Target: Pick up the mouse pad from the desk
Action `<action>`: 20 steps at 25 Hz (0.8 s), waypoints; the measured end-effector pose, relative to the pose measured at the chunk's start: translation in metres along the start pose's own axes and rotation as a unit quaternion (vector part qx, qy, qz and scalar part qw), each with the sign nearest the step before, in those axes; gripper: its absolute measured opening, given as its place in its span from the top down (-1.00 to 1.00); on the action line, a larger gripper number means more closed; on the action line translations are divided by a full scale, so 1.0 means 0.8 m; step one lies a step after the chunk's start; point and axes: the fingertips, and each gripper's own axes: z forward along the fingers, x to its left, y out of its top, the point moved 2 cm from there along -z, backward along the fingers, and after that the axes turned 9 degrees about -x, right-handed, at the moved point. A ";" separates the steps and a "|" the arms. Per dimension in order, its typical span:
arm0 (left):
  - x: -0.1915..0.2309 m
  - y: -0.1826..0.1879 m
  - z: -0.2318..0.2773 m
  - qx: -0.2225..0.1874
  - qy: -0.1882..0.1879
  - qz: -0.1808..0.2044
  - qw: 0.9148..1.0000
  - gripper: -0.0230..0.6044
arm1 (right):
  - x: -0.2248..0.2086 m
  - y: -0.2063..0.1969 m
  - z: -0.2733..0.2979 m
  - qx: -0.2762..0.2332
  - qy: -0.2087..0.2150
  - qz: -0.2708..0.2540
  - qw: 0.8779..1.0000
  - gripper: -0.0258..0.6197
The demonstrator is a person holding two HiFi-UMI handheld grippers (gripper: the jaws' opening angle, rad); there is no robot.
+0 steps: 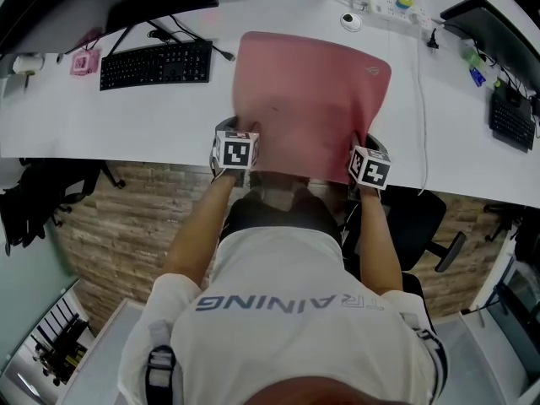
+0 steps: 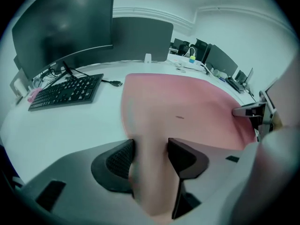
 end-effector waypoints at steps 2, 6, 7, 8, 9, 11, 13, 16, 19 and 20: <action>-0.003 -0.002 0.000 0.002 -0.004 0.003 1.000 0.13 | 0.002 0.000 -0.001 0.001 0.000 0.002 1.000 0.62; -0.015 0.005 -0.008 0.006 -0.030 0.010 0.999 0.42 | 0.008 0.002 -0.006 -0.004 0.006 0.007 1.000 0.66; -0.019 0.008 -0.011 0.002 -0.033 0.016 0.999 0.49 | 0.012 0.006 -0.009 -0.008 0.007 0.006 1.000 0.68; -0.022 0.012 -0.014 -0.003 -0.036 0.020 0.999 0.54 | 0.015 0.010 -0.013 -0.013 0.007 0.006 1.000 0.71; -0.024 0.016 -0.019 -0.011 -0.040 0.020 0.999 0.57 | 0.018 0.014 -0.018 -0.019 0.007 0.008 1.000 0.72; -0.026 0.027 -0.031 -0.030 -0.050 0.007 0.998 0.59 | 0.023 0.024 -0.027 -0.030 0.010 0.013 0.999 0.74; -0.029 0.041 -0.044 -0.049 -0.059 0.001 0.997 0.60 | 0.027 0.035 -0.038 -0.042 0.012 0.011 0.999 0.74; -0.035 0.066 -0.063 -0.077 -0.068 0.009 0.995 0.62 | 0.032 0.057 -0.055 -0.063 0.009 -0.002 0.998 0.74; -0.036 0.095 -0.084 -0.108 -0.075 0.015 0.991 0.64 | 0.035 0.083 -0.073 -0.089 0.004 -0.005 0.996 0.74; -0.036 0.105 -0.091 -0.120 -0.076 0.016 0.990 0.64 | 0.036 0.092 -0.080 -0.099 0.002 -0.007 0.995 0.74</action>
